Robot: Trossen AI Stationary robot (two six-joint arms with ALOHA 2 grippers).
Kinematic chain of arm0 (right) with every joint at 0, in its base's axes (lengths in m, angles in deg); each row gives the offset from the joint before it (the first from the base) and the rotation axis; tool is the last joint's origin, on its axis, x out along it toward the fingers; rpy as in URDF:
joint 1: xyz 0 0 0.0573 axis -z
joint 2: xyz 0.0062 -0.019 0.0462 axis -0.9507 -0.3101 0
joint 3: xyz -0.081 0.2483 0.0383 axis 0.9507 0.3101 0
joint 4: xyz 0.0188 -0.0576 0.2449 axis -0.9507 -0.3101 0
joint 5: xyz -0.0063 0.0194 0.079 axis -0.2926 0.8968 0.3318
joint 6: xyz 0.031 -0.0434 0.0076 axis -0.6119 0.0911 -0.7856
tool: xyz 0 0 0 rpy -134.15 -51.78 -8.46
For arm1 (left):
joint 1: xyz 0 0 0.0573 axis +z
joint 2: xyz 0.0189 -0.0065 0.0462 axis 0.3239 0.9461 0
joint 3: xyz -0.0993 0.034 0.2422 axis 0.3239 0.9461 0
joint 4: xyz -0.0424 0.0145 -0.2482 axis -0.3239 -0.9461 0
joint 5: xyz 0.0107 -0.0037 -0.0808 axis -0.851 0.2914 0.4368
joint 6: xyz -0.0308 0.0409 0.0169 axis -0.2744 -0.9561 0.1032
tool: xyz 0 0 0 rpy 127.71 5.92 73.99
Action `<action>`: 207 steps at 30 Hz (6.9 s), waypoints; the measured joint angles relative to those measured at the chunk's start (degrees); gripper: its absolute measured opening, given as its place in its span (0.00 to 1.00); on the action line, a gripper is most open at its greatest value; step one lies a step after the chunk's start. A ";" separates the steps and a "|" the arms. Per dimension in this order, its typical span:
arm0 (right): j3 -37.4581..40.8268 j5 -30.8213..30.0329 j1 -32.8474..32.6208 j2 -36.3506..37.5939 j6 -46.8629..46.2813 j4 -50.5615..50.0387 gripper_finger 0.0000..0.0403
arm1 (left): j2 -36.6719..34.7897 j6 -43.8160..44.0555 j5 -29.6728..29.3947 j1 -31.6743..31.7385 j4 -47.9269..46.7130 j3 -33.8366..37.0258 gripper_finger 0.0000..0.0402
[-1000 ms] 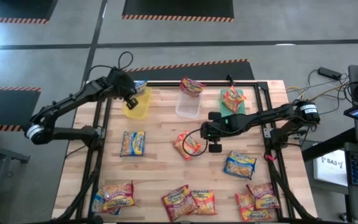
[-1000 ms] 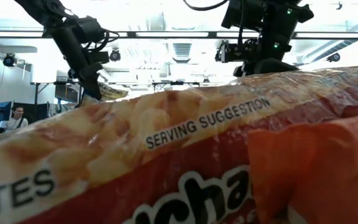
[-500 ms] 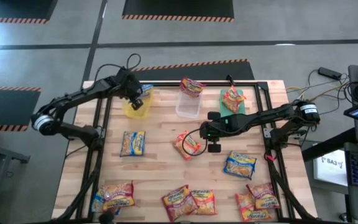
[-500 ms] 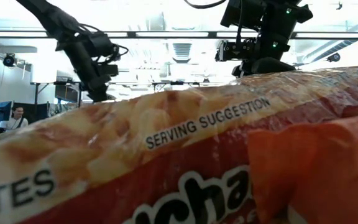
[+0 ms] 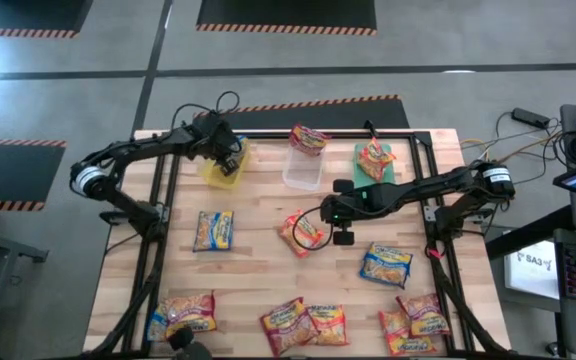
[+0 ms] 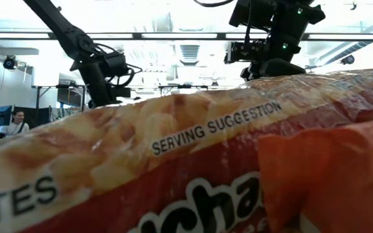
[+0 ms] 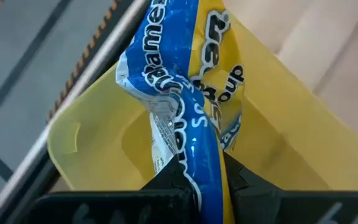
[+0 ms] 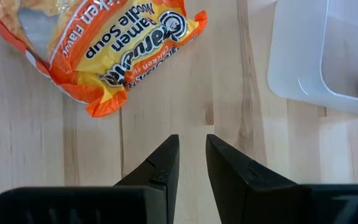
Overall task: Sort Maruchan noodles
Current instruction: Put the middle blue noodle pack into the yellow bin, then put the top left blue noodle into the yellow bin
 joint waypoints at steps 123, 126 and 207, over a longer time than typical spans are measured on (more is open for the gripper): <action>0.00 0.00 0.00 0.00 0.00 0.06 0.17 | -17.68 59.60 -7.13 -53.87 -25.41 0.57 0.46; 0.00 -0.01 0.00 0.00 0.00 0.06 0.17 | -15.81 65.05 -10.02 -60.72 -25.23 0.51 0.46; -0.01 -0.01 0.02 0.00 0.00 0.27 0.17 | 21.13 78.31 -34.20 -77.26 -39.07 -3.19 0.03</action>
